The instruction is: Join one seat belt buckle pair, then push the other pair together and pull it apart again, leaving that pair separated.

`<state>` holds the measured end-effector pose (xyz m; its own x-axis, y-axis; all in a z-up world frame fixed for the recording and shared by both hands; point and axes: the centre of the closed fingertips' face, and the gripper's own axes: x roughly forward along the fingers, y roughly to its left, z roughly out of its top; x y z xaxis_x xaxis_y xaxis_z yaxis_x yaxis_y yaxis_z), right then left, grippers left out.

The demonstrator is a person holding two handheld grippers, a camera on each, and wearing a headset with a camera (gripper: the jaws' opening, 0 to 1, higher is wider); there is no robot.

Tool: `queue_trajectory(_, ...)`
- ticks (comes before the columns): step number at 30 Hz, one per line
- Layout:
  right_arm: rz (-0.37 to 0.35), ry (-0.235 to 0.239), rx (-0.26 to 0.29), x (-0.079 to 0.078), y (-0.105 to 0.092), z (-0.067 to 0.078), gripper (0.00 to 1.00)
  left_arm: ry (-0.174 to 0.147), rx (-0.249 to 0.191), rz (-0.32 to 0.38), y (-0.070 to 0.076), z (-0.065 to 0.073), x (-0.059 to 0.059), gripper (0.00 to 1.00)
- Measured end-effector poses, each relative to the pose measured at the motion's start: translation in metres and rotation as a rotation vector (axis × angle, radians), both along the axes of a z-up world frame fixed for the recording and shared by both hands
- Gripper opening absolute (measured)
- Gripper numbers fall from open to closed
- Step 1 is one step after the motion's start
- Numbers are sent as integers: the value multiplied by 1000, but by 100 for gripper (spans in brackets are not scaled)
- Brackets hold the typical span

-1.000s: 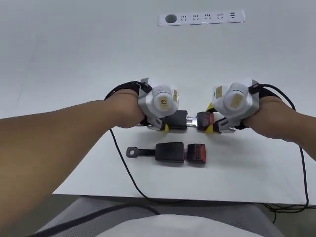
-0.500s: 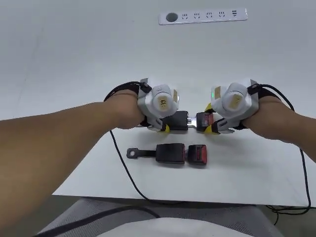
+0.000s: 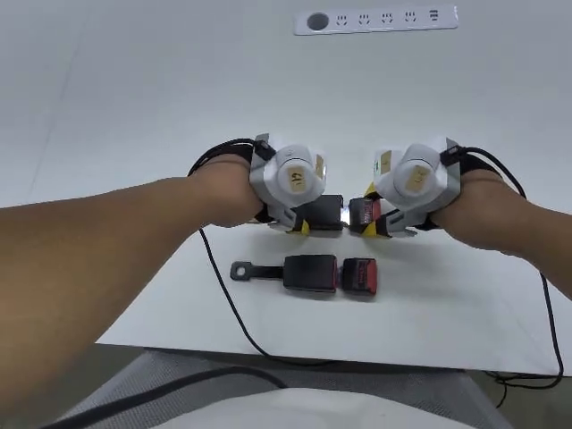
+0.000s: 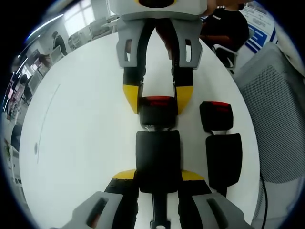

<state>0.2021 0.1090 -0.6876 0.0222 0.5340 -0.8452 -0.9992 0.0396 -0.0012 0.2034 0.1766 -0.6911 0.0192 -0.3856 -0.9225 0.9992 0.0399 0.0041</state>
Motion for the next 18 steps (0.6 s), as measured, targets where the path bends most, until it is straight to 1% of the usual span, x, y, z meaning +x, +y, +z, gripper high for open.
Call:
queue_trajectory(7, -10, 16, 4, 1, 0, -1, 31, 0, 13, 5, 1, -1, 0, 32)
queue_trajectory(9, -13, 21, 7, 0, 0, -1, 32, 0, 23, 6, 1, -1, 0, 32)
queue_trajectory(12, -7, 19, 8, 0, 0, -1, 32, 0, 33, 4, 1, -1, 0, 32)
queue_trajectory(18, -4, 10, 1, -1, 0, 1, 32, 1, 29, 11, 1, 0, -1, 32)
